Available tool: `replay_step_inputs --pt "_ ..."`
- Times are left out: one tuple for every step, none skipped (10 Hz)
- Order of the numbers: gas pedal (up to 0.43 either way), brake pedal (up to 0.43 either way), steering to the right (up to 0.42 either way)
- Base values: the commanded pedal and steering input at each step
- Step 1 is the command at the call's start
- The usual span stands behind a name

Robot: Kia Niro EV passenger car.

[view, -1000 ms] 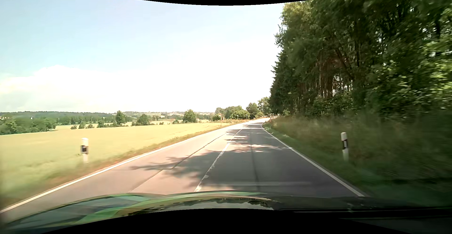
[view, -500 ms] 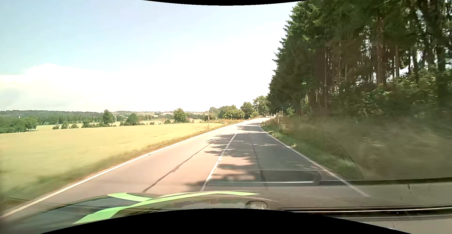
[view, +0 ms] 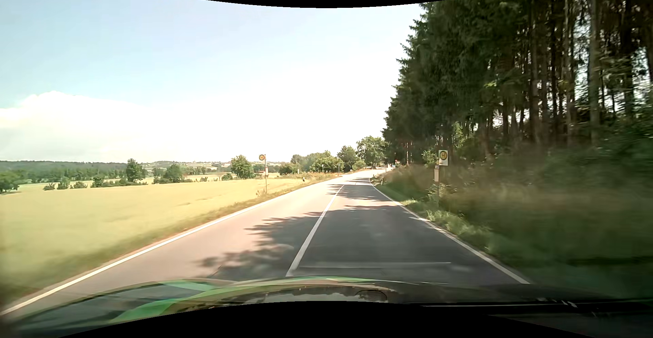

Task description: Follow the waypoints while adhering to traffic rules and regulations

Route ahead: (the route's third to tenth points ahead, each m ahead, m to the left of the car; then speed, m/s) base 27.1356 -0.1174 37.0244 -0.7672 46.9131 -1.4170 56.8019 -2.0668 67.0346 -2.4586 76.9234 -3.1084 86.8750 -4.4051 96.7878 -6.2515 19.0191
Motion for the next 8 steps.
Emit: replay_step_inputs --pt "0.138 0.000 0.015" --pt "0.138 0.000 0.015" --pt "0.138 0.000 0.015" --pt "0.138 0.000 0.015" --pt "0.138 0.000 0.012" --pt "0.138 0.000 0.012" --pt "0.138 0.000 0.011" --pt "0.138 0.000 0.011"
